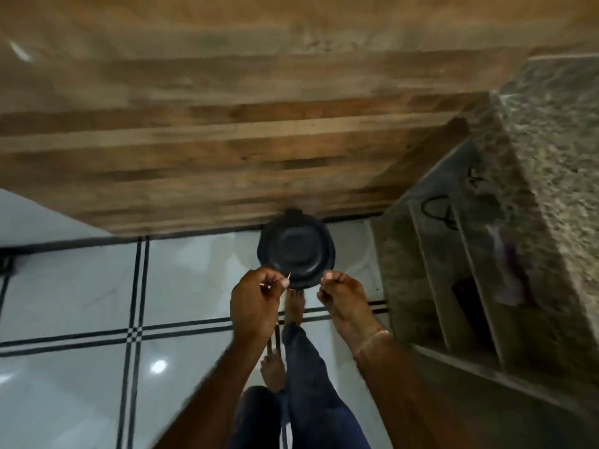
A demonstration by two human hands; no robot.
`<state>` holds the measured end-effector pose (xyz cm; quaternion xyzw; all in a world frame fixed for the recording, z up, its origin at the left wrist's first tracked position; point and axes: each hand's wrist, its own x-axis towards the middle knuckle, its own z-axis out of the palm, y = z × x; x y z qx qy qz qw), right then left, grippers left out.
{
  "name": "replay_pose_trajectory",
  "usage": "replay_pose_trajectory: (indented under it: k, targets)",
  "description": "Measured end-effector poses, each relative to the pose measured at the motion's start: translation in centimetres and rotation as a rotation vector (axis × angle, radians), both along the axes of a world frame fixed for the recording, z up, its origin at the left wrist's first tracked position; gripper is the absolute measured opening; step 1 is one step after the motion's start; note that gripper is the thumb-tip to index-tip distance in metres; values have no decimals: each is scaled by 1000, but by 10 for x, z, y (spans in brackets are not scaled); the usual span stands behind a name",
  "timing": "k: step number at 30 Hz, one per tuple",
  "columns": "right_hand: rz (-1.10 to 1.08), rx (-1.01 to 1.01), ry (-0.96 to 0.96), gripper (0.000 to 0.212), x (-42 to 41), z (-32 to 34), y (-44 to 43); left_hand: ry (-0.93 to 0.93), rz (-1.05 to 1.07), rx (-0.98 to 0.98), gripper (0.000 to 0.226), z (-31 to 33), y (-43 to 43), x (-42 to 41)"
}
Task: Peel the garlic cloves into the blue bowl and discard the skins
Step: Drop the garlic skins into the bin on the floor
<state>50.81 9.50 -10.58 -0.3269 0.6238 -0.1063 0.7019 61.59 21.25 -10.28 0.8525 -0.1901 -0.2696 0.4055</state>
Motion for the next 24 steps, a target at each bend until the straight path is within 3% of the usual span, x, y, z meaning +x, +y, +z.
replay_pose_trajectory:
  k: [7, 12, 14, 17, 20, 24]
  targets:
    - [5, 203, 27, 27, 41, -130, -24, 271, 92, 229, 19, -145, -13, 36]
    - [-111, 258, 30, 5, 74, -248, -63, 487, 308, 269, 16, -254, -85, 54]
    - [-65, 265, 58, 13, 85, -289, -83, 547, 381, 305, 7, -294, -112, 62]
    - [-104, 348, 50, 29, 91, -336, -101, 704, 446, 273, 23, -342, -138, 68]
    - [-123, 411, 76, 23, 102, -353, -100, 648, 358, 224, 44, -358, -152, 58]
    - [-146, 381, -49, 36, 123, -335, -99, 612, 170, 338, 47, -354, -149, 50]
